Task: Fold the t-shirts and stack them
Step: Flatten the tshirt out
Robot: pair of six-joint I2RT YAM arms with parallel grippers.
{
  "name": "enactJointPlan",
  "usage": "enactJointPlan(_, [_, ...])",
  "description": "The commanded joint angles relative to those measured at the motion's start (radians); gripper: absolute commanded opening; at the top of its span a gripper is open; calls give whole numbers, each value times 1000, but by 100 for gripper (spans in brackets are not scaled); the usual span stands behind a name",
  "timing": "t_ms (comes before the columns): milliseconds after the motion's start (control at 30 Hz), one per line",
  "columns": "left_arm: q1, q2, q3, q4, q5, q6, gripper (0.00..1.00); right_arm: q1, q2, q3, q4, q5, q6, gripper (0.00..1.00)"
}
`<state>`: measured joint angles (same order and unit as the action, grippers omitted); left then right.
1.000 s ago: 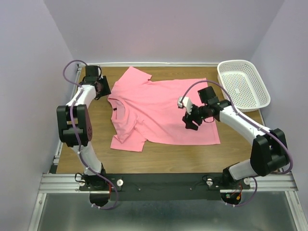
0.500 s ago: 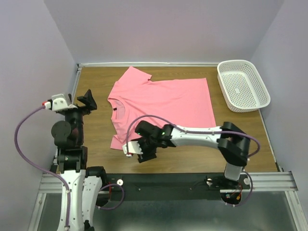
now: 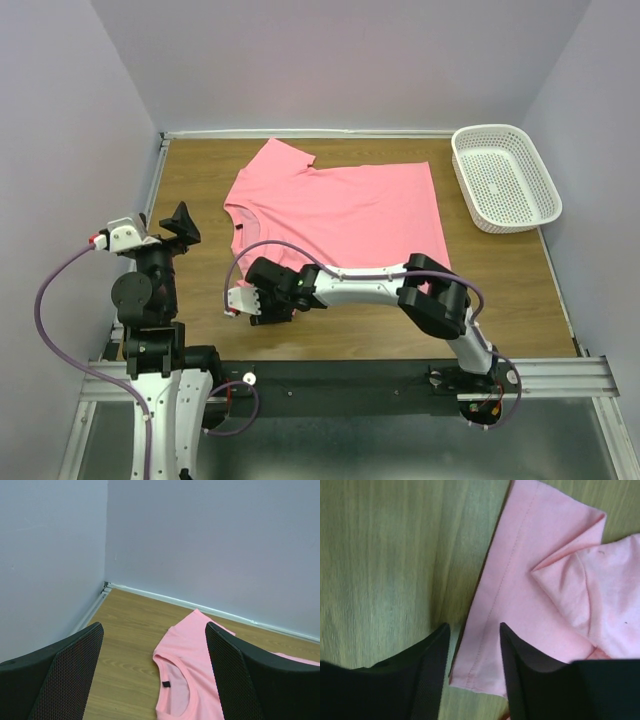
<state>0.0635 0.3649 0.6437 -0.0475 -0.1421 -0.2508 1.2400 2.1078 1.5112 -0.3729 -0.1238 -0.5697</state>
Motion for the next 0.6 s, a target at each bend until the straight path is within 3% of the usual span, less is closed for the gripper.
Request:
enactJointPlan(0, [-4, -38, 11, 12, -19, 1, 91, 3, 58, 26, 6, 32, 45, 41])
enactJointPlan(67, [-4, -47, 11, 12, -25, -1, 91, 3, 63, 20, 6, 26, 48, 29])
enactJointPlan(100, [-4, -52, 10, 12, -28, -1, 91, 1, 64, 15, 5, 17, 51, 4])
enactJointPlan(133, [-5, -57, 10, 15, -30, -1, 90, 3, 61, 4, 5, 6, 51, 1])
enactJointPlan(267, [-4, -58, 8, 17, -27, -2, 90, 3, 9, -32, -23, -144, 18, 1])
enactJointPlan(400, [-4, -53, 8, 20, -17, -1, 91, 10, -74, -69, -118, -470, -99, 1])
enactJointPlan(567, [-4, -47, 7, 21, -13, -2, 91, 39, -150, -94, -262, -629, -222, 1])
